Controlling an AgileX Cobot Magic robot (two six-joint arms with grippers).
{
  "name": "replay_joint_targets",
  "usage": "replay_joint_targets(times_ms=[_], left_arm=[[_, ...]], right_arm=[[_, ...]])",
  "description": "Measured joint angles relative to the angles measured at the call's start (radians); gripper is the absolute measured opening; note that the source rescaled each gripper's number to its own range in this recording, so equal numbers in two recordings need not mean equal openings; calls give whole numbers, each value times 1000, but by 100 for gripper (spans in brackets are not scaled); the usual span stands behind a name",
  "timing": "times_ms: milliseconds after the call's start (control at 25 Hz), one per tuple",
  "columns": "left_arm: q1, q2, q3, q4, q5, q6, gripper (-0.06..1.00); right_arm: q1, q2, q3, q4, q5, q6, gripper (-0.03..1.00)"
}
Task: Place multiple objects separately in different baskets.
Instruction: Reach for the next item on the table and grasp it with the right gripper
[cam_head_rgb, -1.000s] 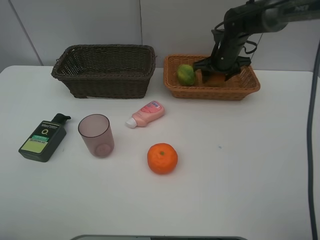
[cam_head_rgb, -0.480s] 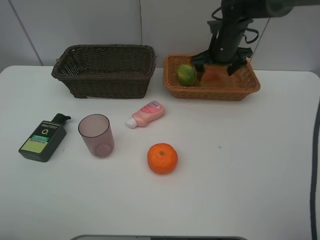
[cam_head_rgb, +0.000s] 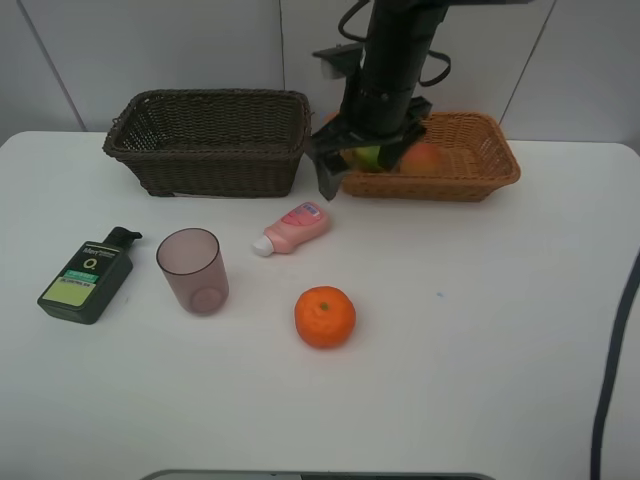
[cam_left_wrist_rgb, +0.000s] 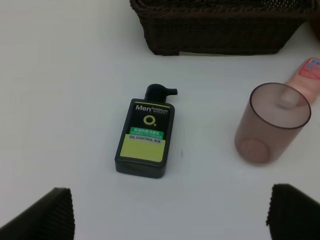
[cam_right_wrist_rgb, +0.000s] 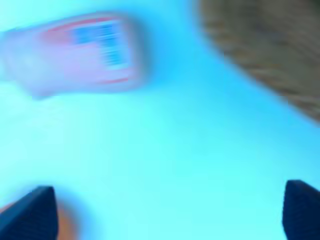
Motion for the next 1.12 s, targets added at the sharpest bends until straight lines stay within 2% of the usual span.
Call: replay_joint_targets(times_ms=[240, 360, 480, 720, 1120], left_arm=[[0, 0, 0, 0, 0, 0, 99], [0, 0, 0, 0, 0, 0, 99], [0, 0, 0, 0, 0, 0, 99], [0, 0, 0, 0, 0, 0, 99], [0, 0, 0, 0, 0, 0, 99]], right_arm=[[112, -33, 97, 10, -23, -13, 100], [163, -55, 167, 14, -70, -73, 100], [189, -75, 234, 14, -121, -196, 100], [196, -85, 307, 14, -146, -565, 100], [196, -89, 383, 11, -163, -922, 100]])
